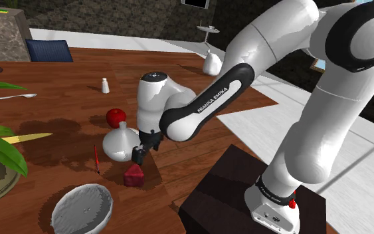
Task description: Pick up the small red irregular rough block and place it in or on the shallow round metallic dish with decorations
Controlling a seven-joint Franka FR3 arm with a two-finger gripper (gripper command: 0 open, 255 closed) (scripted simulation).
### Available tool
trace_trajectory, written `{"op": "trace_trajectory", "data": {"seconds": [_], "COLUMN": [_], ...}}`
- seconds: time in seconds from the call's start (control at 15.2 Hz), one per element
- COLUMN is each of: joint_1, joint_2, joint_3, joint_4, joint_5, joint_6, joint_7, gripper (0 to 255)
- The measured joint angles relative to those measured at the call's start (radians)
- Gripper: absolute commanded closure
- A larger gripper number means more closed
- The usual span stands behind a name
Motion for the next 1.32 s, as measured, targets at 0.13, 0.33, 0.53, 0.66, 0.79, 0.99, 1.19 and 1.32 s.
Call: {"op": "trace_trajectory", "data": {"seconds": [0.13,0.33,0.53,0.66,0.79,0.99,1.19,1.32], "joint_1": [0.017,0.058,0.075,0.082,0.091,0.095,0.095,0.095], "joint_2": [0.080,0.188,0.231,0.257,0.280,0.291,0.293,0.292], "joint_3": [-0.008,-0.029,-0.046,-0.058,-0.070,-0.076,-0.077,-0.078], "joint_4": [0.043,0.109,0.119,0.126,0.130,0.133,0.133,0.134], "joint_5": [-0.058,-0.135,-0.170,-0.188,-0.206,-0.214,-0.216,-0.216], "joint_6": [0.034,0.071,0.102,0.118,0.137,0.145,0.146,0.146], "joint_7": [0.049,0.121,0.149,0.160,0.175,0.179,0.180,0.180], "gripper": [0,0,0,0,0,0,0,255]}}
